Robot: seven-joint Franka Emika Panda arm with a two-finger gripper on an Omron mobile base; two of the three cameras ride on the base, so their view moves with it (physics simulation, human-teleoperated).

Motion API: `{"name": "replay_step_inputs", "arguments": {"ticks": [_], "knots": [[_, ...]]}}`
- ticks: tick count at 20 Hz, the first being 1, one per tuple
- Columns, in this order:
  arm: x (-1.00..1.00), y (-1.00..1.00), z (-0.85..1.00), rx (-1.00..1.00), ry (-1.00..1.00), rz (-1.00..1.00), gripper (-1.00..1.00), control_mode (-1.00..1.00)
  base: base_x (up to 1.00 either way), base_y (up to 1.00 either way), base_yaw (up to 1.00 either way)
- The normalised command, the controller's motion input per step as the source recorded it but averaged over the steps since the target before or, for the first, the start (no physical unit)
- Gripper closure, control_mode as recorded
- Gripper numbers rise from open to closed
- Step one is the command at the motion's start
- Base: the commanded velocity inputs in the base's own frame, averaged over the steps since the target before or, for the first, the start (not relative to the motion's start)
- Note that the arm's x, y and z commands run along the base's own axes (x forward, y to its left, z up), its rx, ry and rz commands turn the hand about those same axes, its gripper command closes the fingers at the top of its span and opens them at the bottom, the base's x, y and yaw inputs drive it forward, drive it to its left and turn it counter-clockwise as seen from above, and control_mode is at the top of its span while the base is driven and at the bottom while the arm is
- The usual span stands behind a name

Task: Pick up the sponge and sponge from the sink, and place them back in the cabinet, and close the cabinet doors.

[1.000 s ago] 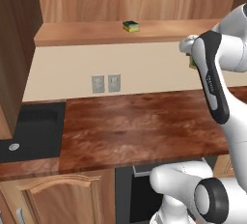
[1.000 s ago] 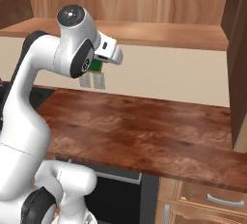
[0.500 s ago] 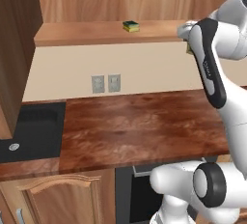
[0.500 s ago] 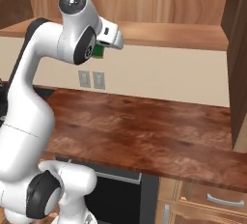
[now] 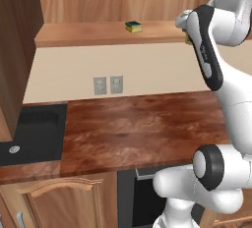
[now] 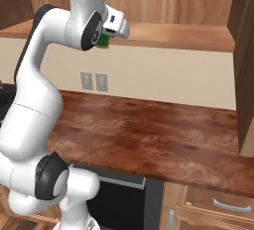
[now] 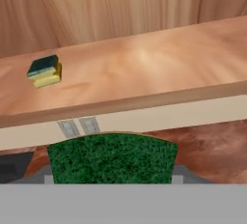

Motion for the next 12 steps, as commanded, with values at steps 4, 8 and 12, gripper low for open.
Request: {"name": "replay_step_inputs", "arguments": {"ticks": [4, 8, 12], "knots": [[0.50, 0.00, 0.00, 0.00, 0.00, 0.01, 1.00, -1.00, 0.00, 0.00, 0.00], [0.54, 0.00, 0.00, 0.03, 0.00, 0.04, 1.00, -1.00, 0.00, 0.00, 0.00], [0.54, 0.00, -0.01, 0.02, -0.01, 0.04, 1.00, -1.00, 0.00, 0.00, 0.00]]}}
